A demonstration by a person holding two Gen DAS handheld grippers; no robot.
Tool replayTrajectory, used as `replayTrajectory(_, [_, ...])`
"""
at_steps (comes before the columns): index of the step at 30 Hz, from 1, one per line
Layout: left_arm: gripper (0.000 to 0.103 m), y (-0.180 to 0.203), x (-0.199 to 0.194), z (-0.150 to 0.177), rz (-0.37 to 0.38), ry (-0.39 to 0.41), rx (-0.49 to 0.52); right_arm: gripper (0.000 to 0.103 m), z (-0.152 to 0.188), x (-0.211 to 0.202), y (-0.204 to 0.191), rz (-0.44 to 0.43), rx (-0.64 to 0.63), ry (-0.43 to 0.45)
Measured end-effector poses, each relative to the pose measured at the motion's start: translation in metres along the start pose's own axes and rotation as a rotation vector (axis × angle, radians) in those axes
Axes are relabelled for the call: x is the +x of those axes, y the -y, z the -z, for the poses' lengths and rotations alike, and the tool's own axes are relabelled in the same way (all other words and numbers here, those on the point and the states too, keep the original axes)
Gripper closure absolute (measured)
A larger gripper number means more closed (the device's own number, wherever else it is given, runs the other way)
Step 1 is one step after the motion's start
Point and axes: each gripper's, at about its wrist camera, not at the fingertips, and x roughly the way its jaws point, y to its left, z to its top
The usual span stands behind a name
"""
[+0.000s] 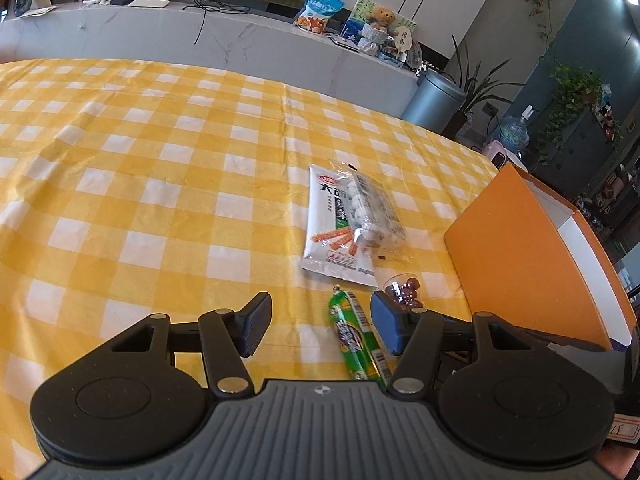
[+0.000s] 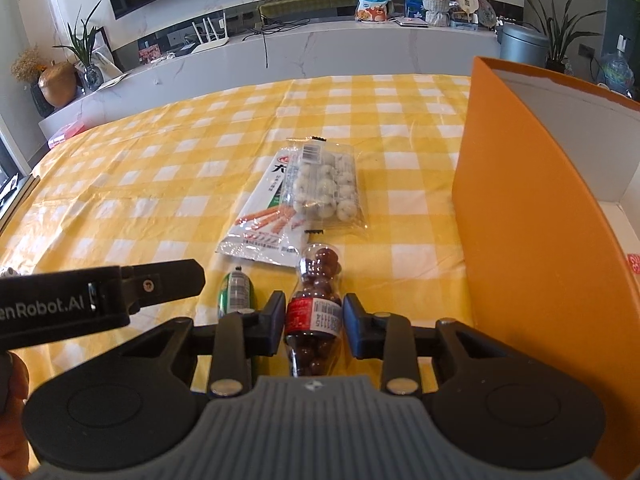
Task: Organize snacks
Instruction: 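Grasp the red-capped candy bottle with the right tool while the left tool grasps the green sausage stick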
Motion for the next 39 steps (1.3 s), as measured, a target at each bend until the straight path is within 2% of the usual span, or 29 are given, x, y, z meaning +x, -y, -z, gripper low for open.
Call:
replayTrajectory(4, [0.034, 0.01, 0.003, 0.005, -0.007, -0.023, -0.007, 0.073, 0.009, -0.007, 0.006, 0.004, -0.001, -0.003])
replayTrajectory(10, [0.034, 0.026, 0.011, 0.013, -0.038, -0.06, -0.004, 0.073, 0.032, -0.018, 0.0, 0.038, -0.076, 0.001])
replayTrajectory(15, [0.047, 0.035, 0.022, 0.018, -0.107, -0.1, 0.003, 0.073, 0.032, -0.019, 0.001, 0.031, -0.086, -0.005])
replayTrajectory(22, [0.051, 0.045, 0.025, 0.02, -0.151, -0.096, 0.068, 0.073, 0.033, -0.019, 0.0, 0.026, -0.103, -0.006])
replayTrajectory(29, [0.051, 0.063, 0.034, 0.025, -0.215, -0.093, 0.199, 0.073, 0.032, -0.018, -0.001, 0.029, -0.107, -0.008])
replayTrajectory(32, [0.05, 0.067, 0.037, 0.027, -0.223, -0.084, 0.241, 0.074, 0.033, -0.017, -0.002, 0.033, -0.119, -0.011])
replayTrajectory(35, [0.05, 0.065, 0.035, 0.028, -0.214, -0.073, 0.238, 0.074, 0.034, -0.017, -0.004, 0.038, -0.135, -0.009])
replayTrajectory(37, [0.053, 0.063, 0.033, 0.029, -0.204, -0.063, 0.232, 0.072, 0.034, -0.017, -0.003, 0.033, -0.133, -0.01])
replayTrajectory(39, [0.075, 0.06, 0.031, 0.028, -0.178, -0.059, 0.221, 0.073, 0.034, -0.017, -0.004, 0.034, -0.14, -0.011])
